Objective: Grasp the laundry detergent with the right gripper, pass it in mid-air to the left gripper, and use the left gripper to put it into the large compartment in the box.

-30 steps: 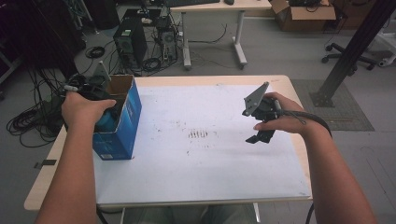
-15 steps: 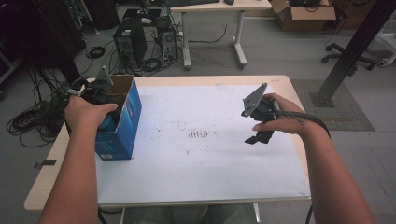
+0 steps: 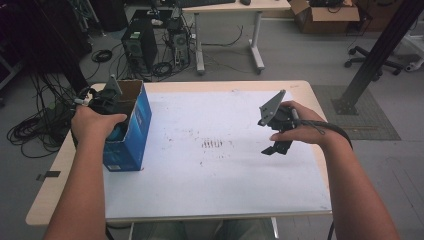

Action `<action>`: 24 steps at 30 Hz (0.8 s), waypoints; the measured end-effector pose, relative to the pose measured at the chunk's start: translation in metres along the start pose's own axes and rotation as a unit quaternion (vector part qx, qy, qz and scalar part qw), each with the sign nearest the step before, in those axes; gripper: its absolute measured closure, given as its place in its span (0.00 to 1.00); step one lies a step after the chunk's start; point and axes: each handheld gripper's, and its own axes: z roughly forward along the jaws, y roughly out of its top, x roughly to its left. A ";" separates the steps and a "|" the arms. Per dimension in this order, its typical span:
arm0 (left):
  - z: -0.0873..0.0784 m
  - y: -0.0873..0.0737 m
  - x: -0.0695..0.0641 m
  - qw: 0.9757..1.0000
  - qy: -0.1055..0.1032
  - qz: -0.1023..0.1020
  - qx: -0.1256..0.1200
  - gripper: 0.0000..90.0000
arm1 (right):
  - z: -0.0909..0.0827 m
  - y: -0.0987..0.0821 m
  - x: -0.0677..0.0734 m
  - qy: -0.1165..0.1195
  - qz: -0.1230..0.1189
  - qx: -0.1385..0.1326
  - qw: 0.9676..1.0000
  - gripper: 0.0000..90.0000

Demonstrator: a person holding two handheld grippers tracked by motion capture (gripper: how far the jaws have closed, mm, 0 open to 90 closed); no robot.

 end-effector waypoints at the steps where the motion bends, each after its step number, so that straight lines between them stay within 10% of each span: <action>1: 0.000 0.000 0.000 1.000 -0.001 0.000 0.000 0.43 | 0.000 0.000 0.000 0.000 0.000 0.000 1.000 0.04; 24: -0.002 0.001 0.000 1.000 0.010 -0.005 -0.005 0.38 | 0.003 0.003 0.000 0.001 -0.004 0.001 1.000 0.04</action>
